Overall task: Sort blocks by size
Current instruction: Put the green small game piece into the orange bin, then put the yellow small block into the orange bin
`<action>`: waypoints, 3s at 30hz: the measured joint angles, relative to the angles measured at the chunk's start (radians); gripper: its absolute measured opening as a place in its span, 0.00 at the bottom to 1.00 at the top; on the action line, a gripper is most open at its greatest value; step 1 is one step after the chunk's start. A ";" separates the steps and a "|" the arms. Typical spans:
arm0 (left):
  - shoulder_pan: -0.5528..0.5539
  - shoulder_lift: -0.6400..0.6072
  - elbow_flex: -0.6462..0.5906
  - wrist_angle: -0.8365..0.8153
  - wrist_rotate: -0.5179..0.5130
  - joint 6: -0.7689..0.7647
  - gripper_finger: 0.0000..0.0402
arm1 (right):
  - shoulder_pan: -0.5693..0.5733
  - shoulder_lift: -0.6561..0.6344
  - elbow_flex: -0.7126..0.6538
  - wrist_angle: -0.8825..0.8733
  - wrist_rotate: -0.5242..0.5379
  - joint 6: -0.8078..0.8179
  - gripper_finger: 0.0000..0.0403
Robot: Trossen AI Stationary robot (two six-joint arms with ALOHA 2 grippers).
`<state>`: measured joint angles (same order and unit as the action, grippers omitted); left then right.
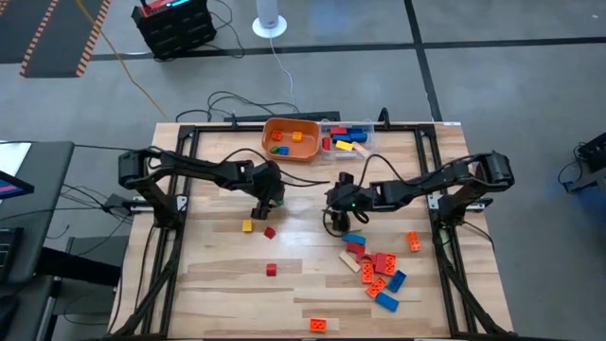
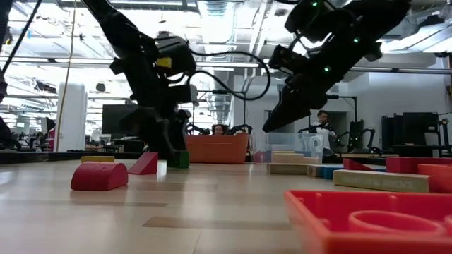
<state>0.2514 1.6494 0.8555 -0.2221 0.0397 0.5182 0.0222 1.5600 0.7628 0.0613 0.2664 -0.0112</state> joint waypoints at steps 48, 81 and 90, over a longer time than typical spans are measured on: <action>0.378 0.053 0.405 -0.227 -0.032 -0.199 0.49 | 0.043 -0.005 0.000 -0.012 0.163 0.067 0.71; -0.345 -0.192 0.041 -0.576 -0.191 -0.786 0.62 | 0.082 -0.002 0.000 0.039 0.209 0.093 0.71; -0.355 -0.191 -0.026 -0.453 -0.118 -0.761 0.80 | 0.081 -0.002 0.000 0.042 0.208 0.090 0.71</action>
<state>-0.1031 1.4580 0.8298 -0.6755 -0.0786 -0.2424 0.1032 1.5581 0.7631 0.1031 0.4744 0.0784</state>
